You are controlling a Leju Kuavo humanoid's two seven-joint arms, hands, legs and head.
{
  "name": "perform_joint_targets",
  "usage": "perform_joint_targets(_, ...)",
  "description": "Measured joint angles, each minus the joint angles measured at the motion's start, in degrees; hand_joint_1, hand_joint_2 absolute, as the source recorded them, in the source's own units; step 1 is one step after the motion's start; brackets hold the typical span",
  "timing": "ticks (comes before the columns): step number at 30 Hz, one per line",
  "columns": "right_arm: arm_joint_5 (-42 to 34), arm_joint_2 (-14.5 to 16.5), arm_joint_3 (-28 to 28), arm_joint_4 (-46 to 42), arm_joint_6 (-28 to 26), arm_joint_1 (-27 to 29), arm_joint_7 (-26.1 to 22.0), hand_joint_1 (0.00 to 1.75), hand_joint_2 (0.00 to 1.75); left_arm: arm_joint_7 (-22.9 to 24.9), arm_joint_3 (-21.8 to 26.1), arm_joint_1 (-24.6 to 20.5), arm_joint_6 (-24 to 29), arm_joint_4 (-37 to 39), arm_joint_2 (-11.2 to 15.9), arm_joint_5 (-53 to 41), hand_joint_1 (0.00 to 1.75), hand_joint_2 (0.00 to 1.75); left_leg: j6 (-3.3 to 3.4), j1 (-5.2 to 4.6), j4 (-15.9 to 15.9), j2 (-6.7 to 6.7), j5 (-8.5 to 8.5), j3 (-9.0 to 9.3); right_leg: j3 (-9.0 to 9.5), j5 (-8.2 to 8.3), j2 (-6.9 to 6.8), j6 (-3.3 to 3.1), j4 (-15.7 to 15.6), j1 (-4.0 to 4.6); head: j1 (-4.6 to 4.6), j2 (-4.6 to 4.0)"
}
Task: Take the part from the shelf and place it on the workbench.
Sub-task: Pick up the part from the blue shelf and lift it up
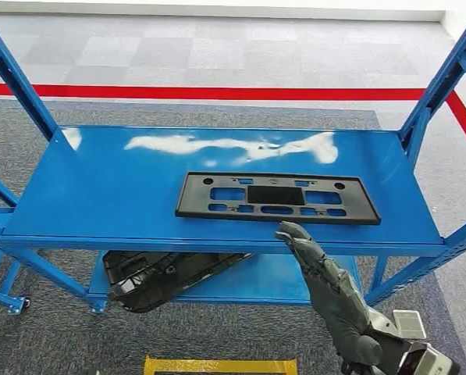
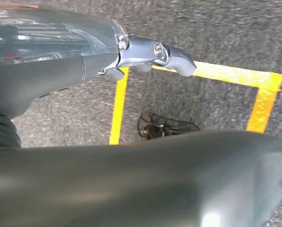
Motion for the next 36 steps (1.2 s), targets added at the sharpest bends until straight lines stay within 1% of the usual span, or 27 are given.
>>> perform_joint_targets(8, 0.0, -2.5, 0.1, 1.1, -0.3, 0.7, 2.1, 0.00, 0.00, 0.8, 0.1, 0.3, 0.7, 0.0, -0.4, 0.4, 0.00, 0.00, 0.01, 0.09, 0.0, 0.00, -0.01, 0.06, 0.00, 0.00, 0.00, 0.01, 0.0, 0.06, 0.00, 0.00)
perform_joint_targets(11, 1.1, -3.6, 0.2, 1.9, -1.5, 0.5, 5.2, 0.00, 0.00, 0.9, 0.2, 0.4, 0.9, 0.0, -0.6, 1.0, 0.00, 0.00, 0.01, 0.17, 0.0, 0.00, 0.00, 0.07, 0.02, -0.01, 0.00, 0.01, 0.0, 0.11, 0.00, 0.00)
perform_joint_targets(13, 3.1, -4.6, 0.3, 3.0, -3.5, 0.2, 7.7, 0.00, 0.00, 1.1, 0.3, 0.4, 1.0, 0.0, -0.8, 1.2, 0.00, 0.00, 0.01, 0.18, 0.0, 0.00, 0.00, 0.08, 0.04, -0.01, 0.00, 0.00, 0.0, 0.13, 0.00, 0.00)
perform_joint_targets(17, 15.0, -6.4, 1.2, 6.3, -12.7, -2.1, 11.1, 0.00, 0.00, 1.2, 0.4, 0.6, 1.3, 0.1, -1.4, 1.1, 0.00, 0.00, 0.00, 0.18, -0.1, 0.01, 0.00, 0.11, 0.05, -0.01, 0.02, 0.00, 0.0, 0.18, 0.00, 0.00)
perform_joint_targets(18, 16.8, -6.6, 1.6, 7.1, -14.2, -2.8, 11.5, 0.00, 0.00, 1.2, 0.4, 0.6, 1.3, 0.1, -1.5, 1.1, 0.00, 0.00, 0.00, 0.18, -0.1, 0.01, 0.00, 0.12, 0.06, -0.01, 0.02, 0.00, 0.0, 0.19, 0.00, 0.00)
perform_joint_targets(22, 18.9, -7.2, 2.9, 9.2, -16.0, -4.6, 12.1, 0.00, 0.00, 1.2, 0.4, 0.7, 1.4, 0.2, -1.8, 1.0, 0.00, 0.00, 0.01, 0.18, 0.0, 0.00, 0.00, 0.13, 0.08, -0.01, 0.00, 0.01, 0.0, 0.19, 0.00, 0.00)
perform_joint_targets(24, 21.8, -7.4, 3.5, 9.9, -18.0, -5.1, 13.2, 0.00, 0.00, 1.4, 0.4, 0.7, 1.4, 0.2, -1.9, 0.9, 0.00, 0.00, 0.01, 0.17, 0.0, 0.00, 0.00, 0.13, 0.09, -0.01, 0.00, 0.01, 0.0, 0.19, 0.00, 0.00)
perform_joint_targets(26, 28.9, -7.5, 4.4, 11.0, -22.7, -6.2, 15.7, 0.00, 0.00, 1.8, 0.3, 0.7, 1.4, 0.2, -2.0, 0.4, 0.00, 0.00, 0.01, 0.17, -0.1, 0.01, 0.00, 0.13, 0.08, -0.01, 0.03, 0.01, 0.0, 0.20, 0.00, 0.00)
perform_joint_targets(29, 42.0, -7.5, 6.5, 13.8, -31.1, -8.5, 19.8, 0.00, 0.00, 2.4, 0.3, 0.6, 1.5, 0.2, -2.1, -0.5, 0.00, 0.00, 0.01, 0.18, -0.1, 0.02, 0.00, 0.16, 0.10, -0.01, 0.04, 0.01, 0.0, 0.20, 0.00, 0.00)
perform_joint_targets(31, 47.5, -7.4, 7.8, 15.9, -34.6, -10.0, 21.5, 0.00, 0.00, 2.8, 0.2, 0.7, 1.6, 0.3, -2.2, -0.8, 0.00, 0.00, 0.00, 0.18, 0.0, 0.01, 0.00, 0.17, 0.12, -0.01, 0.03, 0.01, 0.0, 0.20, 0.00, 0.00)
perform_joint_targets(33, 49.3, -7.3, 8.8, 17.6, -35.8, -11.0, 22.2, 0.00, 0.00, 3.0, 0.1, 0.7, 1.7, 0.3, -2.3, -1.1, 0.00, 0.00, 0.00, 0.18, 0.0, 0.01, 0.01, 0.18, 0.13, -0.01, 0.02, 0.01, 0.0, 0.20, 0.00, 0.00)
perform_joint_targets(36, 49.7, -7.1, 9.6, 19.0, -36.1, -11.7, 22.3, 0.00, 0.00, 3.0, 0.1, 0.7, 1.7, 0.3, -2.3, -1.1, 0.00, 0.00, 0.00, 0.18, 0.0, 0.00, 0.00, 0.18, 0.14, -0.01, 0.01, 0.01, 0.0, 0.20, 0.00, 0.00)
